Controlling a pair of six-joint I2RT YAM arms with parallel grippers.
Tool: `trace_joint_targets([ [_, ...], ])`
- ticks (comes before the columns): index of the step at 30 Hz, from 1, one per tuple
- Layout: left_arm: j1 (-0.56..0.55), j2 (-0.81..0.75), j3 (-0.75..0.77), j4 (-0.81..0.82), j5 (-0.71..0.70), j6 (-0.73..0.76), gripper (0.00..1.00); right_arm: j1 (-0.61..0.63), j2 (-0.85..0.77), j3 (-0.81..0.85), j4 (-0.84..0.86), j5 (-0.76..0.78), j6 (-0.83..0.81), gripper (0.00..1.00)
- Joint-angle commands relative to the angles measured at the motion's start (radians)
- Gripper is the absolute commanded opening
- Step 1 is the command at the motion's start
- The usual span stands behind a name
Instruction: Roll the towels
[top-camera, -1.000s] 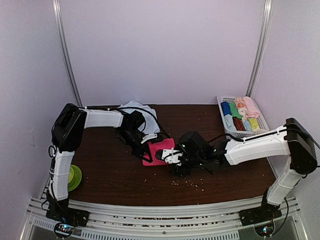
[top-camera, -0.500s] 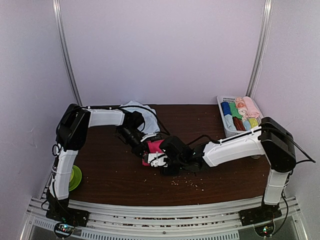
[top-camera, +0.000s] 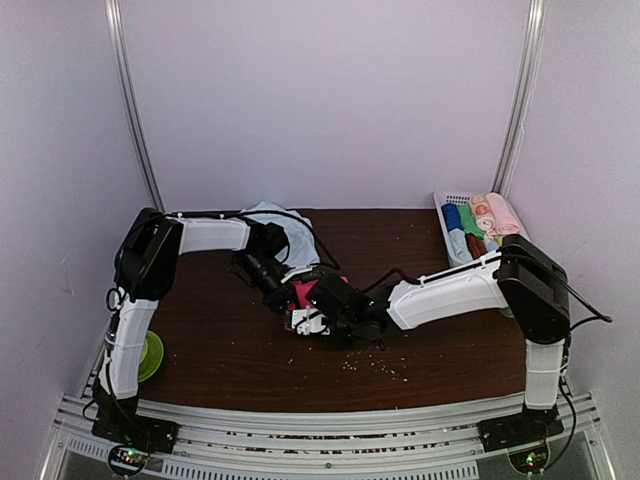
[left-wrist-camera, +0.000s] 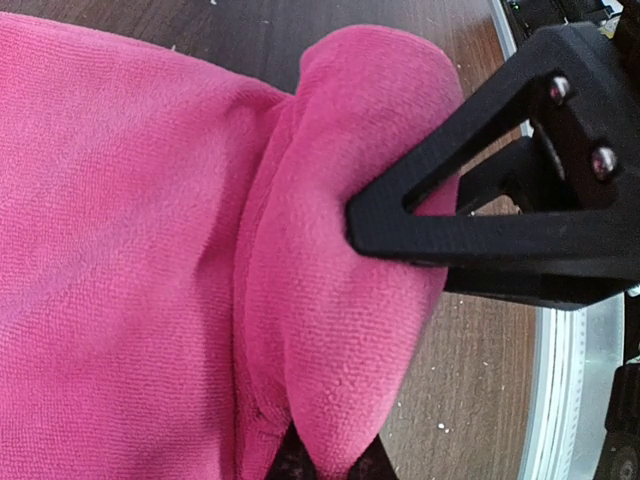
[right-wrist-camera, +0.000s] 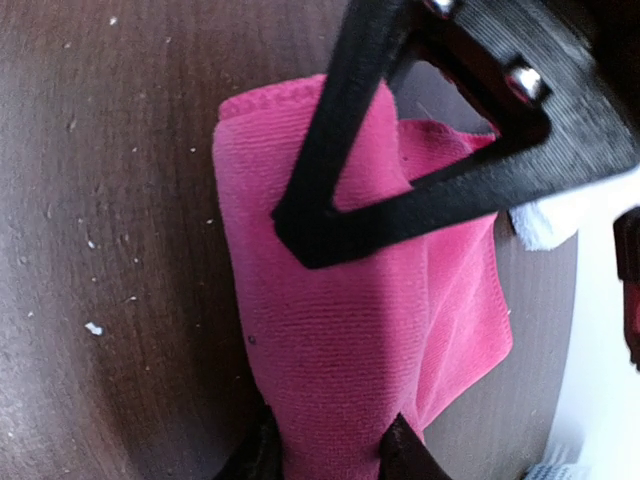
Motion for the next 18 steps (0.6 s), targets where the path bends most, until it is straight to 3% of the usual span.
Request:
trace_joint_targets([
  [1, 0.022, 0.029, -0.007, -0.044, -0.056, 0.021, 0.03, -0.006, 0.037, 0.037, -0.079, 0.012, 0.044, 0.26],
  [5, 0.022, 0.017, -0.021, -0.044, -0.058, 0.039, 0.08, -0.016, 0.059, 0.065, -0.118, -0.002, 0.065, 0.19],
  [8, 0.024, -0.009, -0.034, -0.037, -0.062, 0.049, 0.17, -0.028, 0.073, 0.094, -0.171, -0.033, 0.080, 0.16],
  [13, 0.041, -0.105, -0.082, 0.024, -0.073, 0.027, 0.50, -0.056, 0.072, 0.128, -0.248, -0.114, 0.105, 0.17],
  [18, 0.057, -0.237, -0.159, 0.112, -0.117, 0.008, 0.74, -0.084, 0.066, 0.153, -0.312, -0.189, 0.121, 0.17],
])
